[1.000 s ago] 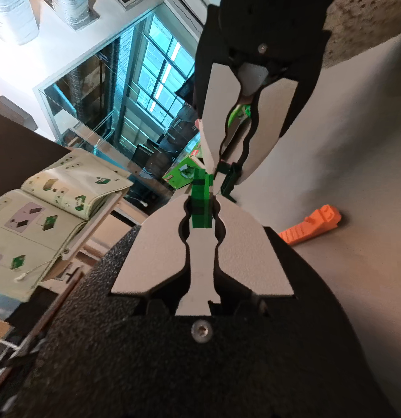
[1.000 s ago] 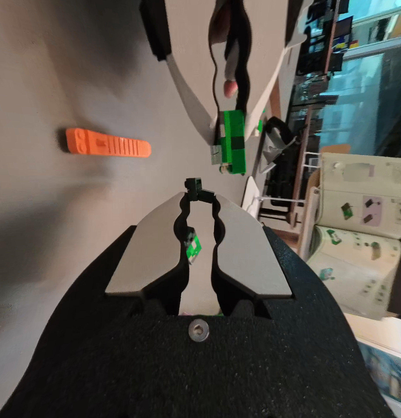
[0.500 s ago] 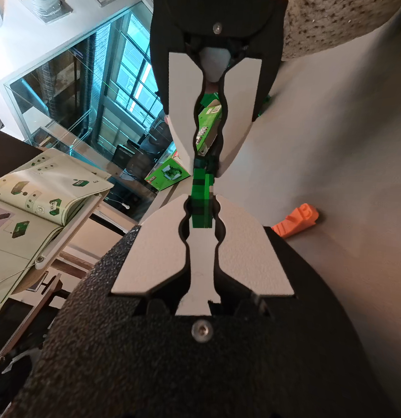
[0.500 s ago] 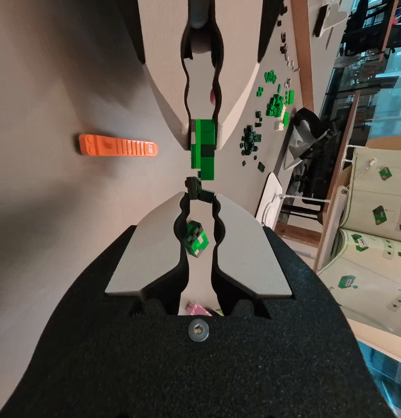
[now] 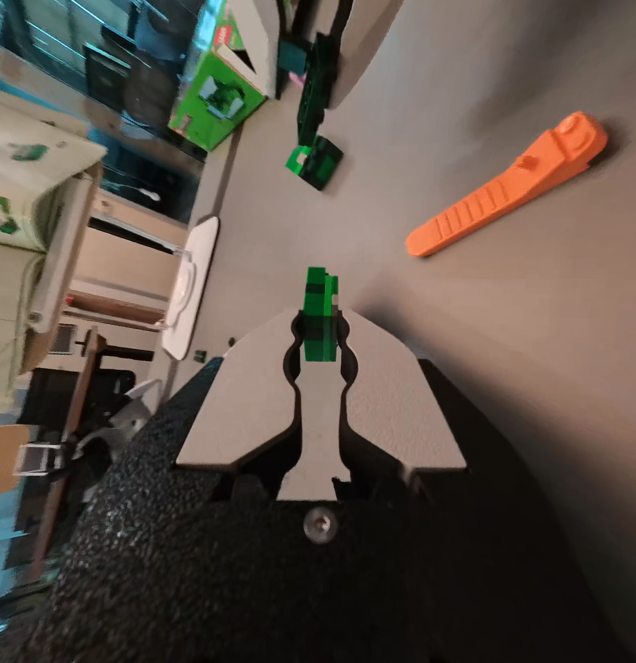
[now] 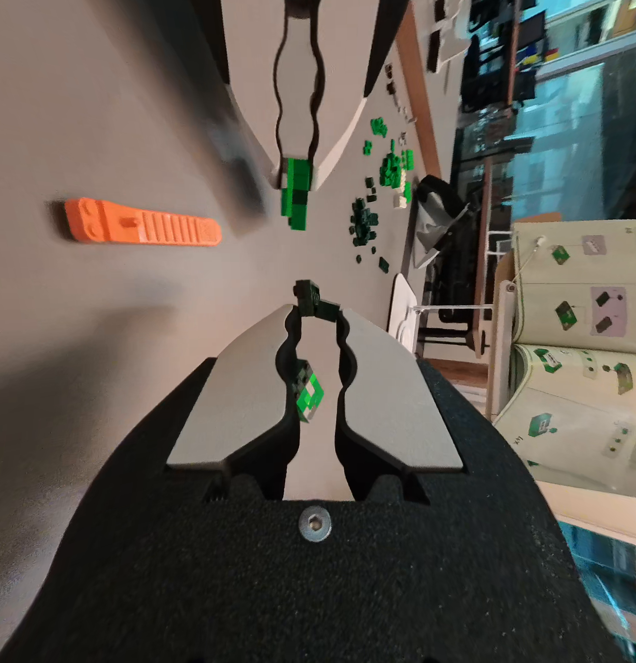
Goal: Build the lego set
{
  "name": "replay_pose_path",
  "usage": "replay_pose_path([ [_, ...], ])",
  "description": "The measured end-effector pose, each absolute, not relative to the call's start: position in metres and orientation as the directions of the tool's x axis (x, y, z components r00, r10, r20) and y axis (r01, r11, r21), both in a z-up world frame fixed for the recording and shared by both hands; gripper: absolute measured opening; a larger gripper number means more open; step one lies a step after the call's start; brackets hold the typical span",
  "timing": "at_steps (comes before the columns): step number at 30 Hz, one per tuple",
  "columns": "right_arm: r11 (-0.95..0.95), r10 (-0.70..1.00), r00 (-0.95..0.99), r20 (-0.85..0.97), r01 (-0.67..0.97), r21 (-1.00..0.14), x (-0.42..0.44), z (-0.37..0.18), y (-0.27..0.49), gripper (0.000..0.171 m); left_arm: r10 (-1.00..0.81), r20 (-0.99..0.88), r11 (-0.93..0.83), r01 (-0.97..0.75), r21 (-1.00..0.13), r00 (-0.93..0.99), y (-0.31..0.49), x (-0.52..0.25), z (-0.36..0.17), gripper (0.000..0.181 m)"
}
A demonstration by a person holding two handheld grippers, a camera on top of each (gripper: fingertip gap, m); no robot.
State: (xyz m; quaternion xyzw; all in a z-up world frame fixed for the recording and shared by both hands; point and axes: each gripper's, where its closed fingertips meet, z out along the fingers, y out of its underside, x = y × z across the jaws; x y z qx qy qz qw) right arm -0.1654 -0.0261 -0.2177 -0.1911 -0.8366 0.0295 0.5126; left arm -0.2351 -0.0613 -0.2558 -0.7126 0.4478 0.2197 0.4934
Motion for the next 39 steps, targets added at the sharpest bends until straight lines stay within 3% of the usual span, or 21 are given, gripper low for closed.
replay_pose_path([
  [2, 0.923, 0.362, -0.371, 0.855, 0.270, -0.273, -0.167, -0.220, -0.027, 0.018, -0.465, -0.719, -0.141, -0.845, -0.516, 0.516, -0.064, -0.237, -0.262, 0.018],
  [9, 0.934, 0.341, -0.253, 0.905, 0.198, -0.296, -0.167, -0.222, -0.026, 0.018, -0.577, -0.578, -0.322, -0.811, -0.489, 0.578, -0.080, -0.248, -0.266, 0.065],
  [12, 0.936, 0.339, -0.176, 0.924, 0.159, -0.313, -0.164, -0.216, -0.023, 0.018, -0.515, -0.460, -0.421, -0.681, -0.599, 0.723, -0.088, -0.249, -0.250, 0.077],
  [15, 0.931, 0.358, -0.105, 0.928, 0.121, -0.345, -0.160, -0.214, -0.022, 0.018, -0.387, -0.320, -0.305, -0.448, -0.841, 0.864, -0.079, -0.216, -0.208, 0.064],
  [17, 0.926, 0.373, -0.087, 0.924, 0.098, -0.365, -0.158, -0.215, -0.025, 0.018, -0.330, -0.213, -0.245, -0.301, -0.922, 0.920, -0.069, -0.191, -0.194, 0.064],
  [21, 0.915, 0.403, -0.073, 0.912, 0.070, -0.398, -0.157, -0.220, -0.030, 0.018, -0.316, -0.165, -0.328, -0.271, -0.905, 0.934, -0.050, -0.164, -0.218, 0.080],
  [28, 0.911, 0.413, -0.081, 0.907, 0.047, -0.411, -0.157, -0.221, -0.035, 0.018, -0.376, -0.071, -0.306, -0.196, -0.932, 0.924, -0.040, -0.144, -0.226, 0.052],
  [33, 0.886, 0.463, -0.092, 0.881, 0.029, -0.463, -0.158, -0.221, -0.036, 0.018, -0.385, -0.040, -0.272, -0.155, -0.950, 0.922, -0.041, -0.143, -0.224, 0.044],
  [39, 0.909, 0.416, -0.113, 0.902, 0.024, -0.416, -0.157, -0.226, -0.038, 0.018, -0.386, 0.024, -0.303, -0.102, -0.947, 0.922, -0.043, -0.144, -0.228, 0.038],
])
